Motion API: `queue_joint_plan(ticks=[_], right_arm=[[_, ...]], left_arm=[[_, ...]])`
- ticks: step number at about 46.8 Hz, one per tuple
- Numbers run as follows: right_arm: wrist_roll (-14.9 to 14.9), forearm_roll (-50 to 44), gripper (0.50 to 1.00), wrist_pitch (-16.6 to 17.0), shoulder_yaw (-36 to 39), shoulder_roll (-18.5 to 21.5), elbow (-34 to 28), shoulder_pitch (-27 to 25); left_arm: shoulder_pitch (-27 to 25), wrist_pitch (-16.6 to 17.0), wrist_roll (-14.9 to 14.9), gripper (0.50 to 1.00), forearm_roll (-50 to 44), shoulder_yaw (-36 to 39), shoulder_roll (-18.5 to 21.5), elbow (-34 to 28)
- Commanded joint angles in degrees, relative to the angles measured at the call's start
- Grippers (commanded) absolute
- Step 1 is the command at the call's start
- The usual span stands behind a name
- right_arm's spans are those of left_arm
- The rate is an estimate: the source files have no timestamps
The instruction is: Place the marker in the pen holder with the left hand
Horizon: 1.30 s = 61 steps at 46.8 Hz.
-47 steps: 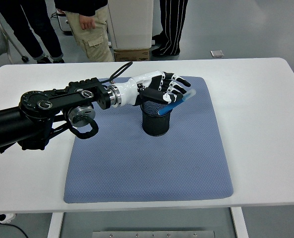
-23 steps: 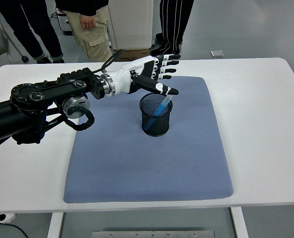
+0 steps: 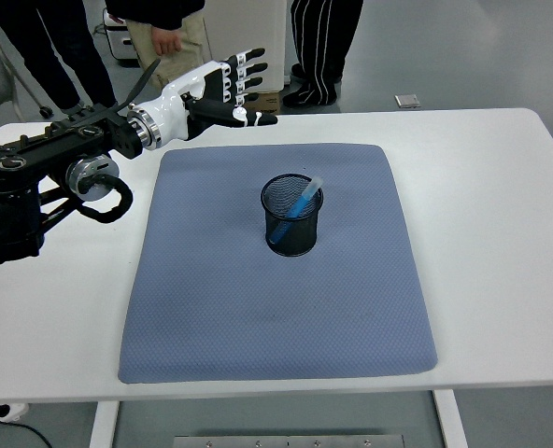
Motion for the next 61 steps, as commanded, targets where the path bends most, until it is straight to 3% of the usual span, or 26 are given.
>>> queue_joint_plan(ticks=[1,18,30,37,61], right_arm=[[0.0,0.0,1.0,0.0,0.0,0.0,0.0,0.0],[0.0,0.0,1.0,0.0,0.0,0.0,0.0,0.0],[0.0,0.0,1.0,0.0,0.0,0.0,0.0,0.0],[0.0,0.0,1.0,0.0,0.0,0.0,0.0,0.0],[0.0,0.0,1.0,0.0,0.0,0.0,0.0,0.0]], left_arm=[[2.2,0.1,0.0,1.0,0.2,-3.1,0.8,2.0],[7.0,-0.1,0.0,1.0,-0.9,-6.8,2.5,7.9],[14.5,-1.0,0.0,1.0,-5.1,-17.4,4.5,7.9],[18.3,-3.8,0.1,1.0,-9.0,-21.8,6.9,7.9],[23.8,-4.9,0.0,1.0,-11.4,-24.4,10.8,7.9]])
